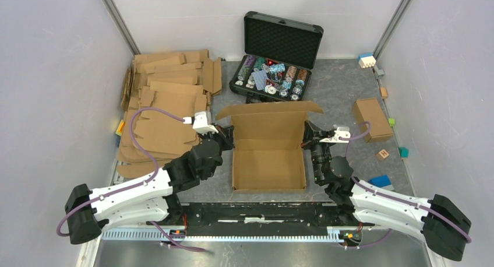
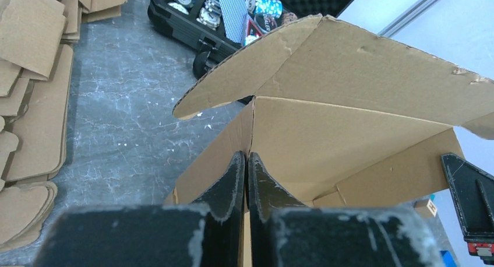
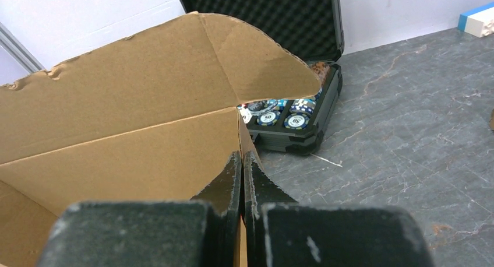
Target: Fold the paper box
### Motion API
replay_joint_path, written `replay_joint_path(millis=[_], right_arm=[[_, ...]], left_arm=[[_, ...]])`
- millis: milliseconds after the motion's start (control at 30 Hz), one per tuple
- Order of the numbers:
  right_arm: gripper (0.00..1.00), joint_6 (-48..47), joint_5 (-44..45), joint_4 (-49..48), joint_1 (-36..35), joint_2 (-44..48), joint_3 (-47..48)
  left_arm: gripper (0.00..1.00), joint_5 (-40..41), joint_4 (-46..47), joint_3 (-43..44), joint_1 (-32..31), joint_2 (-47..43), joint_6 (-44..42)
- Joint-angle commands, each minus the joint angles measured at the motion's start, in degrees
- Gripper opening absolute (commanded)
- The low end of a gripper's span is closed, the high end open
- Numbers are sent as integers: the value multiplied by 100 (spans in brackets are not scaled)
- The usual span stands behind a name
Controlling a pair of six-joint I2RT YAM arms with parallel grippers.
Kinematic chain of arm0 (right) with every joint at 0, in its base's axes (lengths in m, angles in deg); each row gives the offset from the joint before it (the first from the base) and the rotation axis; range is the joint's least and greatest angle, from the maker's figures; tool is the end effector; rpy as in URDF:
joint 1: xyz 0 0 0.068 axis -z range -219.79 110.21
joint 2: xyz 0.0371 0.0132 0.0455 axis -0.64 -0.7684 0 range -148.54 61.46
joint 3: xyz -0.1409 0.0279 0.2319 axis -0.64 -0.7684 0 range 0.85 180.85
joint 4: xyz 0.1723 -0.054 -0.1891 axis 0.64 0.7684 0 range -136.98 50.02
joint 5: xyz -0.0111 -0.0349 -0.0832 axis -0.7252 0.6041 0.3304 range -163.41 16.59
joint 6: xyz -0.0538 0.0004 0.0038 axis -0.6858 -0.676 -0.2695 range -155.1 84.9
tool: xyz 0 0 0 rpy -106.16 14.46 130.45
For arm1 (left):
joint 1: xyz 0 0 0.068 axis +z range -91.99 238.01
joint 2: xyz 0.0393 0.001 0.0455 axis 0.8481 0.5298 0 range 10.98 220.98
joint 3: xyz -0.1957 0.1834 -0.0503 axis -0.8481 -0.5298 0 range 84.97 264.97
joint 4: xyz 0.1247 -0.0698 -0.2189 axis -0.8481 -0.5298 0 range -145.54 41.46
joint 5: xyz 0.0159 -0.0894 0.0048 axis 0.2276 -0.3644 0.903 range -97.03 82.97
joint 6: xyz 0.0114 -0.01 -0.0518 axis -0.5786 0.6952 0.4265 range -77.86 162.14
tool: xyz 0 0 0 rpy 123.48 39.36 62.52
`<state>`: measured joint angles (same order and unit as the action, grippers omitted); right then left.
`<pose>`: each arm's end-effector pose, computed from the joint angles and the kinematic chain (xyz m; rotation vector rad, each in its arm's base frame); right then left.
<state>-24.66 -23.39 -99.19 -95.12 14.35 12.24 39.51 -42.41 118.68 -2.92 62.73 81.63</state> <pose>0.1175 0.1220 0.2400 0.2319 1.3794 0.3976 0.1219 -0.1661 0.2818 -0.2585 1.7281 -0.5741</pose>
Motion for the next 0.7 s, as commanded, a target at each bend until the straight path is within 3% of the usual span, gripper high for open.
replay_joint_path(millis=[0,333,467,600,667], right_arm=[[0,584,-580,1096,-195,182,-46],[0,682,-717,1795,-206,866,-219],[1,413,-1244,2276,-206,880,32],[15,507,-1511,3216,-201,974,455],[32,711,-1373,3676,-206,1059,633]], left_arm=[[7,-485,-560,-8,-270,47,454],[8,-543,-1346,185,-387,-272,268],[8,-628,-1657,425,-391,-76,235],[8,-683,-1834,479,-390,-57,261],[8,-660,-1831,429,-399,-95,255]])
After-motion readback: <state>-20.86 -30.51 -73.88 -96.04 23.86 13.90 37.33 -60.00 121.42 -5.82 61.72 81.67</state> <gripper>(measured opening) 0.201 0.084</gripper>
